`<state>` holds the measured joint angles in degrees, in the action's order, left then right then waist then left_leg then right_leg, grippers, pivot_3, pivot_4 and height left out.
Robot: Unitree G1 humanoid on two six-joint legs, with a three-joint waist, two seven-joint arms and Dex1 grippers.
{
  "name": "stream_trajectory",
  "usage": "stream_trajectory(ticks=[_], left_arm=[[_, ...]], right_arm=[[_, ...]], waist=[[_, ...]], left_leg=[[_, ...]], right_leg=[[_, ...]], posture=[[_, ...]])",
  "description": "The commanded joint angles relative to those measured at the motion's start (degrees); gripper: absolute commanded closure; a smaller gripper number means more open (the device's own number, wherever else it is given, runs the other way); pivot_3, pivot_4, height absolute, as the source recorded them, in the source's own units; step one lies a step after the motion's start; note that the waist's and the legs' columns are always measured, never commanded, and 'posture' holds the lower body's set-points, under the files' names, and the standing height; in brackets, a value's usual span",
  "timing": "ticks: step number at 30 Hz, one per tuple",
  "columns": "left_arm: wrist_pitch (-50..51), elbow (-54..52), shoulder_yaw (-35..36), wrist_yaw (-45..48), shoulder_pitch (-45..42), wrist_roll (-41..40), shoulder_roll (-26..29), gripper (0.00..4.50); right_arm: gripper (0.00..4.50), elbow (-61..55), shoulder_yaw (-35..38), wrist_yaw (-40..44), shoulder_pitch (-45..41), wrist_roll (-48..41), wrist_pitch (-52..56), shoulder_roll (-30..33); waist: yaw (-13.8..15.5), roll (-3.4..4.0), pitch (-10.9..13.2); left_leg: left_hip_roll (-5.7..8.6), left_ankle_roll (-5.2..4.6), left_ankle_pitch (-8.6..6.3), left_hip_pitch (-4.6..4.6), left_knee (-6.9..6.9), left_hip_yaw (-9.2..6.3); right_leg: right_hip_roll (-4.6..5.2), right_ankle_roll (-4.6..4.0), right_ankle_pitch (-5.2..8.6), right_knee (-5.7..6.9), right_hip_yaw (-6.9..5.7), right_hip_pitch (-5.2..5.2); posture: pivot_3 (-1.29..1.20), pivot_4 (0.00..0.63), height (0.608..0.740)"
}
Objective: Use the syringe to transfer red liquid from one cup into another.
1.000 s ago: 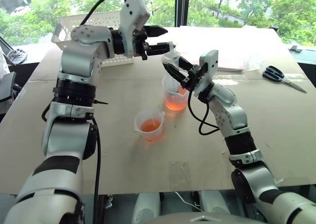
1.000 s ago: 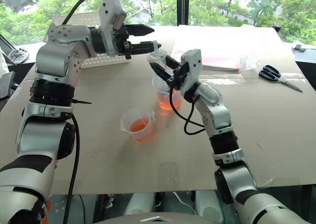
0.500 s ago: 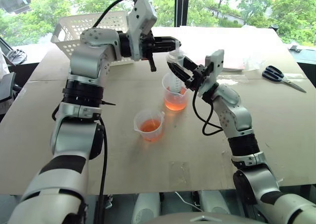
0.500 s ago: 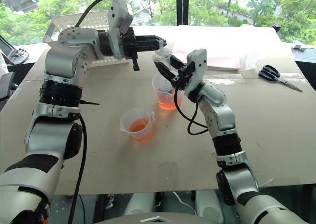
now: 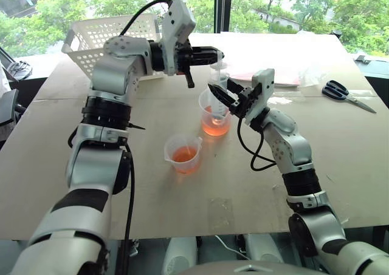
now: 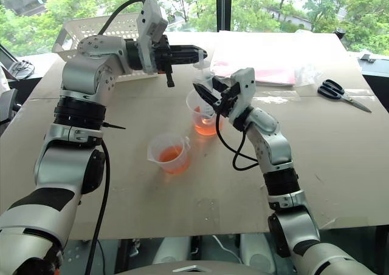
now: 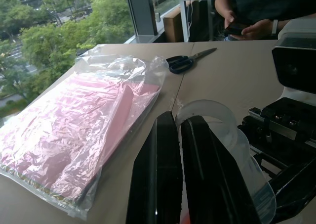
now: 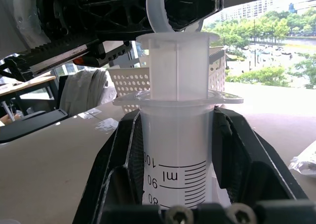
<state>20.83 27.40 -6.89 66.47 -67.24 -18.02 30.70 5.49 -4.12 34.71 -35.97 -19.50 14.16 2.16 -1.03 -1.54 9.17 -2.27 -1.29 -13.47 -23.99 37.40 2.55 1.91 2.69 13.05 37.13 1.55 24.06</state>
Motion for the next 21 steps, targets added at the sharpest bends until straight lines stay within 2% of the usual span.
stream_trajectory(ticks=[1,13,17,21], left_arm=[[-2.43,-1.15,4.30,-3.52,-4.63,0.52,0.87,4.50],[1.32,-5.51,5.24,-1.80,-1.57,-1.70,1.27,4.50],[2.76,-7.59,6.38,-2.84,-0.50,-1.58,1.62,3.08],[5.60,-10.72,8.29,-5.73,0.98,-2.08,2.28,1.20]], right_arm=[[3.05,-2.39,-5.27,3.34,0.72,0.24,0.86,-0.97],[3.05,-1.82,-1.92,1.83,-3.89,-1.58,0.68,-2.76],[3.05,-1.92,-0.54,1.34,-5.93,-2.72,1.55,-3.09],[3.05,-1.80,0.08,1.45,-6.57,-3.25,1.93,-2.84]], waist=[[-0.01,0.00,0.00],[-0.14,0.00,0.00],[-0.11,0.00,0.00],[-0.07,0.00,0.00]], left_leg=[[0.00,0.00,0.00,0.00,0.00,-0.01],[0.00,0.00,0.00,0.00,0.00,-0.01],[0.00,0.00,0.00,0.01,0.00,-0.02],[0.00,0.01,0.00,0.01,0.03,-0.02]], right_leg=[[0.00,0.00,0.00,0.01,0.00,0.00],[0.00,0.00,0.00,0.02,0.00,0.01],[0.00,0.00,0.00,0.04,-0.01,0.01],[0.01,0.00,0.00,0.07,-0.01,0.00]], posture=[[0.00,0.150,0.740],[0.00,0.150,0.740],[0.00,0.150,0.740],[0.00,0.150,0.740]])
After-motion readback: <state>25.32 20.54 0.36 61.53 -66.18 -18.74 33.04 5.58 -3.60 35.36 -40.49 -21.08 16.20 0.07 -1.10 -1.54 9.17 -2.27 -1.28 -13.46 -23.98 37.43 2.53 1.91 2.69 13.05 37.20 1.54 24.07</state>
